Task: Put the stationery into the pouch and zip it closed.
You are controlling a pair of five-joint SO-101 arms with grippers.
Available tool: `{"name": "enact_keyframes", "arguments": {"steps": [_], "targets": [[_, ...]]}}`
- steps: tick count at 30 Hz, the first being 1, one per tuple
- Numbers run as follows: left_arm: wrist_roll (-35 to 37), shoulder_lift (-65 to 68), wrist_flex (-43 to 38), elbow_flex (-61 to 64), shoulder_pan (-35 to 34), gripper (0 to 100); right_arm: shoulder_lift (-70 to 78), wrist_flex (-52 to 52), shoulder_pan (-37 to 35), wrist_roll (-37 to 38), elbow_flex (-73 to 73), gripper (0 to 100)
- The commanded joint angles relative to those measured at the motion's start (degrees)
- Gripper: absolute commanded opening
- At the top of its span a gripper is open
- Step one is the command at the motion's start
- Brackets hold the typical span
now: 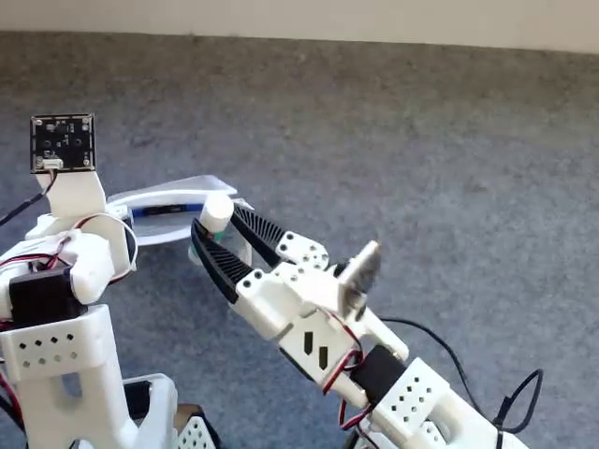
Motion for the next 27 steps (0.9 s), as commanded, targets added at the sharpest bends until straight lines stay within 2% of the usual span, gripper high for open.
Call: {"name": "enact_keyframes", "arguments": {"steps": [1, 5, 12, 16, 21, 27], "targets": [[0.35, -0.13, -0.18, -2.15, 1.36, 1, -1.27, -6.11, -0.66, 0.70, -0.57, 0.5], [0.35, -0.22, 0.00, -2.15, 1.10, 1, 0.57, -9.98, -0.66, 0.70, -0.92, 0.5], [0.35, -0.22, 0.18, -2.15, 1.01, 1, 15.16, -16.48, -0.31, 0.97, -8.31, 0.5], [0.35, -0.31, 0.18, -2.15, 1.01, 1, 23.78, -22.81, -0.22, 1.05, -9.54, 0.5], [0.35, -0.40, 0.18, -2.07, 1.01, 1, 33.27, -33.45, 4.18, 1.05, -9.63, 0.5], [0.35, -0.40, 0.18, -2.07, 1.01, 1, 40.57, -39.08, 4.09, 1.05, -9.19, 0.5]]}}
